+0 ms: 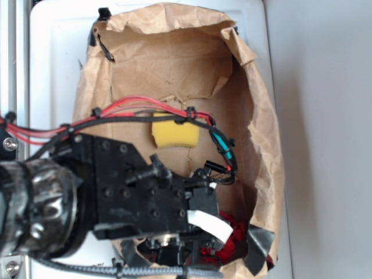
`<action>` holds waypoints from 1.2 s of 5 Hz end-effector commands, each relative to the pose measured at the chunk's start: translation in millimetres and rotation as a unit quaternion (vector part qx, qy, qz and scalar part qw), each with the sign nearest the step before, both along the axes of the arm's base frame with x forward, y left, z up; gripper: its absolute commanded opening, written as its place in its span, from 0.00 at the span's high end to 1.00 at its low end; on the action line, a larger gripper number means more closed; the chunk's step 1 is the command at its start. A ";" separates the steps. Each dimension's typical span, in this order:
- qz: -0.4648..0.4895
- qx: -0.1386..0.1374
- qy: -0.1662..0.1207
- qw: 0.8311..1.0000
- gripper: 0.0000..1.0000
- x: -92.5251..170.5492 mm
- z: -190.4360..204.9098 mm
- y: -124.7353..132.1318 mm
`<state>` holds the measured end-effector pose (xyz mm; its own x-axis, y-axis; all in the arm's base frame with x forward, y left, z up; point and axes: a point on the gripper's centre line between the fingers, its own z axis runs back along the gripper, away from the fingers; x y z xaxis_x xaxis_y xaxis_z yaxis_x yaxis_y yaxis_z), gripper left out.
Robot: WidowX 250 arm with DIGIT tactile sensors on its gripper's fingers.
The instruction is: Grab the red paper.
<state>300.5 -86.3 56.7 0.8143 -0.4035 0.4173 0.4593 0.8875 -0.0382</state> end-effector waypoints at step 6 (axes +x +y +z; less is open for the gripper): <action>-0.019 -0.022 -0.058 0.998 0.00 39.1 -6.8 -30.3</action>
<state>334.3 -99.6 39.1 0.7731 -0.3983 0.4936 0.4722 0.8811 -0.0286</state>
